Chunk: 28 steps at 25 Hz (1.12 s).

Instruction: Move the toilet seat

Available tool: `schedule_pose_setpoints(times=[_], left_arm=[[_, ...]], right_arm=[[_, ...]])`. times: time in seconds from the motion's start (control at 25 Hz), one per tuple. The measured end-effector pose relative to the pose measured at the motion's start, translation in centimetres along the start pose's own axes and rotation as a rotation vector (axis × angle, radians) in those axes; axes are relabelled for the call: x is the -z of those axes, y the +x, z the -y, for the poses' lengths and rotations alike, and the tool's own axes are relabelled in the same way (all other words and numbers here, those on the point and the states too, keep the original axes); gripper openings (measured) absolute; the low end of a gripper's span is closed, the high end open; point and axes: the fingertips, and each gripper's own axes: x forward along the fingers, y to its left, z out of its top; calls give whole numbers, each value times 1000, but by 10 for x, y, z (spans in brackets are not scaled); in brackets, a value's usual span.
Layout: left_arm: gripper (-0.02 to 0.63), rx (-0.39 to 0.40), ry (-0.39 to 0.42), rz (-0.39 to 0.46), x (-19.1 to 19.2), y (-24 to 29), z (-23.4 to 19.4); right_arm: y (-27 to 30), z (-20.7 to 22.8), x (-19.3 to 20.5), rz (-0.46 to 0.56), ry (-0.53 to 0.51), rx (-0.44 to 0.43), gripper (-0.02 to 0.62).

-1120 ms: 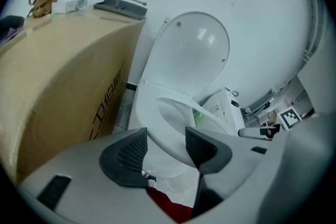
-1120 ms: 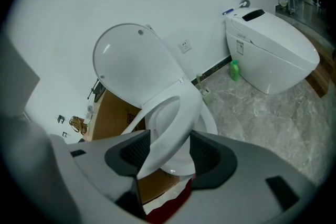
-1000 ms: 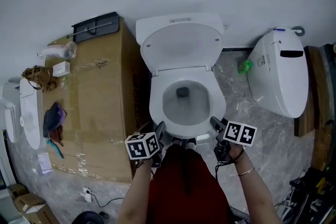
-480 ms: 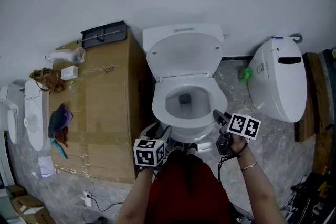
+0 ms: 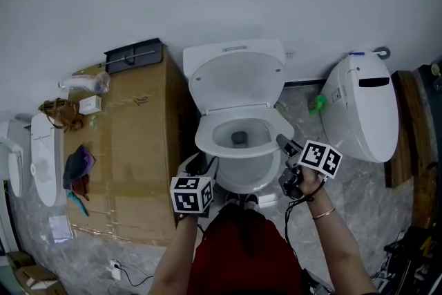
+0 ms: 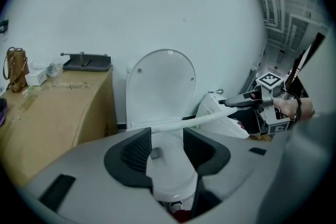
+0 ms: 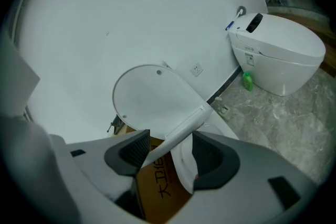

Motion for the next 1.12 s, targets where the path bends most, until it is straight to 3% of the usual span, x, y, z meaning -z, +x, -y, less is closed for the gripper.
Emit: schedule_pose_setpoints(times=[0.24, 0.44, 0.64, 0.8, 1.12], left_arm=[[206, -4, 3, 53, -35, 5, -4], [206, -6, -10, 99, -62, 11, -12], [206, -26, -35, 133, -82, 18, -17], [206, -41, -10, 141, -100, 24, -20], [203, -63, -8, 185, -137, 41, -30]], right_arm=[[-2, -20, -28, 69, 54, -80, 249], [-14, -40, -53, 153, -180, -85, 202], [-16, -63, -66, 212, -320, -80, 135], [-8, -79, -63, 211, -442, -74, 78], [26, -96, -81, 218, -615, 4, 49]])
